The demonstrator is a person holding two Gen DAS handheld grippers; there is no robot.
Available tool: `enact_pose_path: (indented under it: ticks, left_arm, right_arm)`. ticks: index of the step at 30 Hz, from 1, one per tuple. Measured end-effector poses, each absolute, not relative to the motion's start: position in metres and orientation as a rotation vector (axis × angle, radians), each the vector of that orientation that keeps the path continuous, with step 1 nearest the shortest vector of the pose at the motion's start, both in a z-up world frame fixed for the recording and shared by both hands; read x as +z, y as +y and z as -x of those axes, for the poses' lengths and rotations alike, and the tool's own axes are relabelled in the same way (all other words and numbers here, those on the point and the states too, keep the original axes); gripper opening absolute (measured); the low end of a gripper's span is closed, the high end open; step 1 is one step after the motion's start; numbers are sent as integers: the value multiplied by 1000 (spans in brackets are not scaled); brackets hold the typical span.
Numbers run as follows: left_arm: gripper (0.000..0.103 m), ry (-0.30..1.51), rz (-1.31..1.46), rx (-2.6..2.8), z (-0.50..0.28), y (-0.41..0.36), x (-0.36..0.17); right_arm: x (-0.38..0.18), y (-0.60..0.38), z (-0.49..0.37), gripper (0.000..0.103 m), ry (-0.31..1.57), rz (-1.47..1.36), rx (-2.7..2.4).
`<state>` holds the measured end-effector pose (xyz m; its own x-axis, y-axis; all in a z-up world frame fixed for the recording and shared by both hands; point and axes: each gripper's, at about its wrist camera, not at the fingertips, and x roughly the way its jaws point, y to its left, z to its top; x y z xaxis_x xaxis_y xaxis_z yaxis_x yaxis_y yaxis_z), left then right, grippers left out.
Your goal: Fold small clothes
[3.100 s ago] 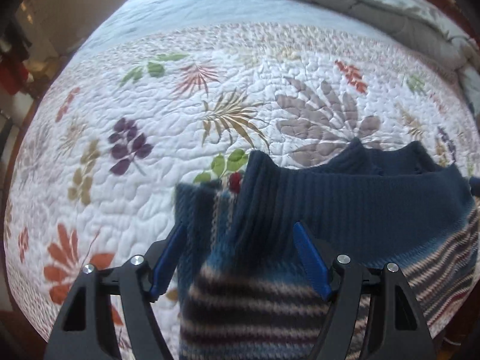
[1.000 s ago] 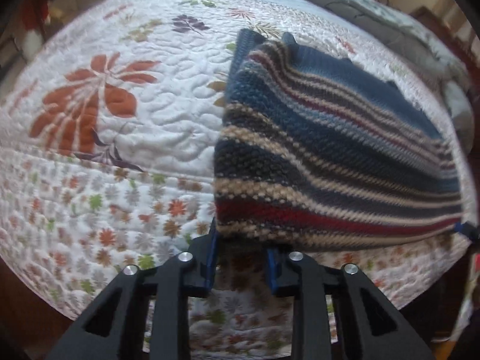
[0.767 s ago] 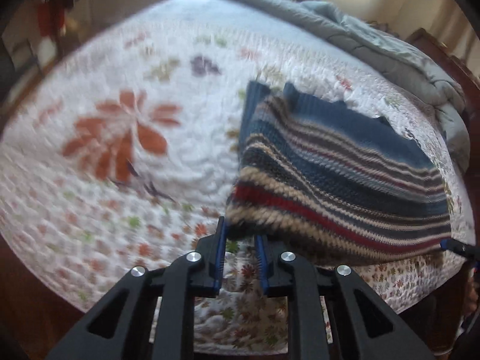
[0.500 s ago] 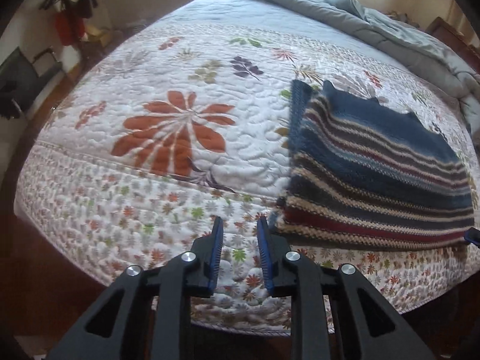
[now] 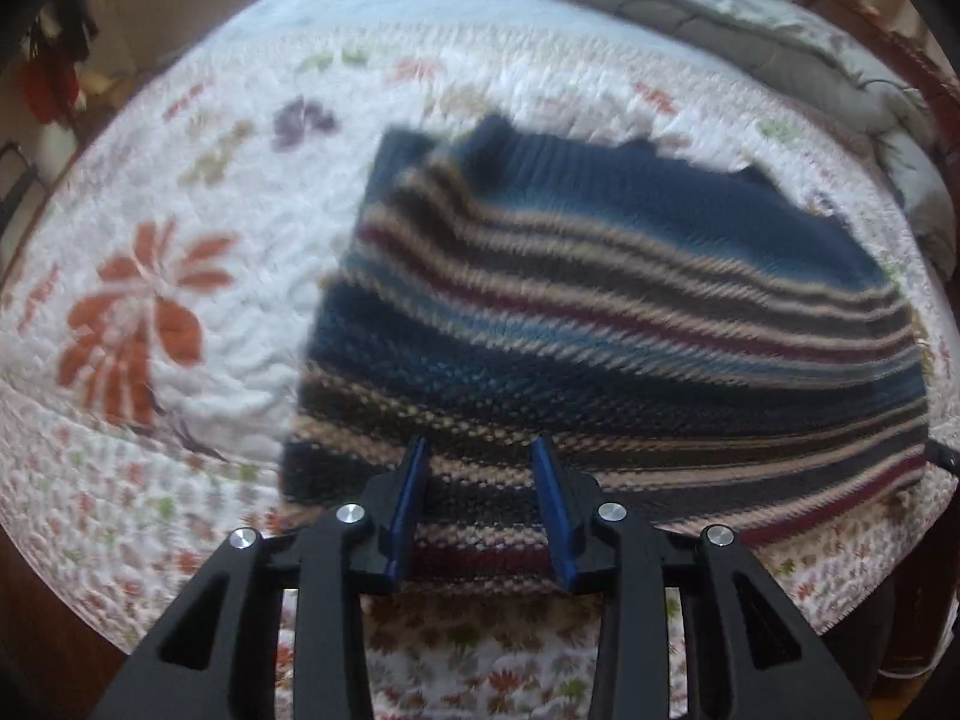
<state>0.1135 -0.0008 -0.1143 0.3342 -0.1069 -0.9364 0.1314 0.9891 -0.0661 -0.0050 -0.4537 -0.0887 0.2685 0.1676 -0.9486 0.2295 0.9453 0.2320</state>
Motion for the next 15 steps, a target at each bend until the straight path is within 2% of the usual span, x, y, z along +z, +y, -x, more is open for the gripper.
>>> enact_pose_path:
  ticks: [5,7,9,11,15]
  left_arm:
    - [38,1244,-30,-155,-116,-1,-131]
    - [38,1252,-30,-148,-116,-3,-127]
    - [43,1246,-36,-151,-114,-9,-121]
    - [44,1237,-38,-180,-112,-19,-117]
    - [46,1236,-54,-216,-114,-40,-118]
  right_arm:
    - [-126,-458,10,64,1381,-333,-50]
    - [-124,-461,11,64,1368,-344,-31]
    - [-116,-466,11,63,1340,-365,-8]
    - [-109,-471,9,69,1323,-394,23]
    - [-110,-484,0,69,1325,-453,56]
